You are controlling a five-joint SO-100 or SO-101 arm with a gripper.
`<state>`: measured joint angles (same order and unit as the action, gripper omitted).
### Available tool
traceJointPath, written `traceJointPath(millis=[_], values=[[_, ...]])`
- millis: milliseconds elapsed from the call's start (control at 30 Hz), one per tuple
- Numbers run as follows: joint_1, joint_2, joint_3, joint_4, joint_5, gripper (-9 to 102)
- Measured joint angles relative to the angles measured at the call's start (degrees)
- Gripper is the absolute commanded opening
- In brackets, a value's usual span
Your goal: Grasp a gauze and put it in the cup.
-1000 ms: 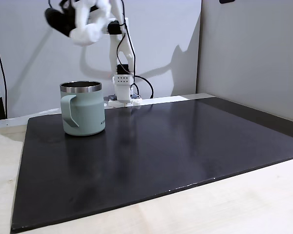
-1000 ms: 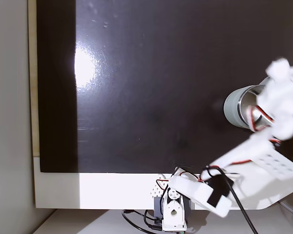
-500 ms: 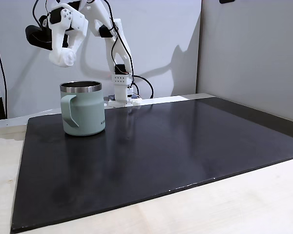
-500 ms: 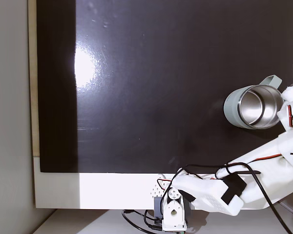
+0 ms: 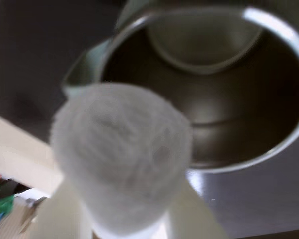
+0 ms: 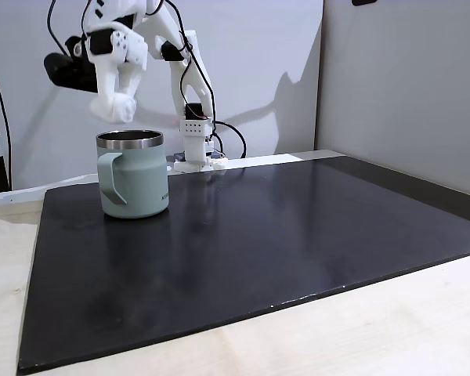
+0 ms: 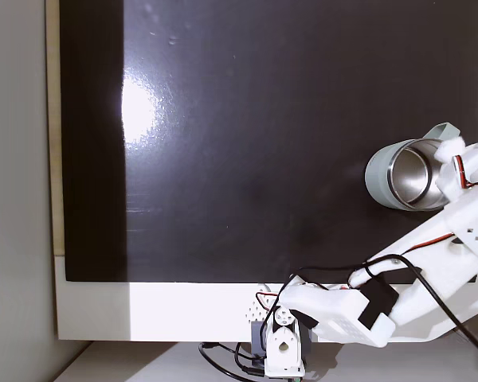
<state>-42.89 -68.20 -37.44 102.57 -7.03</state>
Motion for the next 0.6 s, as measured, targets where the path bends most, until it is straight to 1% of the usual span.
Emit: traceJointPath(millis=[367, 433, 500, 600], values=[[0.7, -4.57, -9.4, 0.0, 3.6, 1], [1.23, -5.27, -10.46, 0.0, 3.96, 8], [1.41, -6.15, -11.78, 0.0, 4.31, 19], [1.32, -7.56, -14.41, 0.0, 5.01, 33]])
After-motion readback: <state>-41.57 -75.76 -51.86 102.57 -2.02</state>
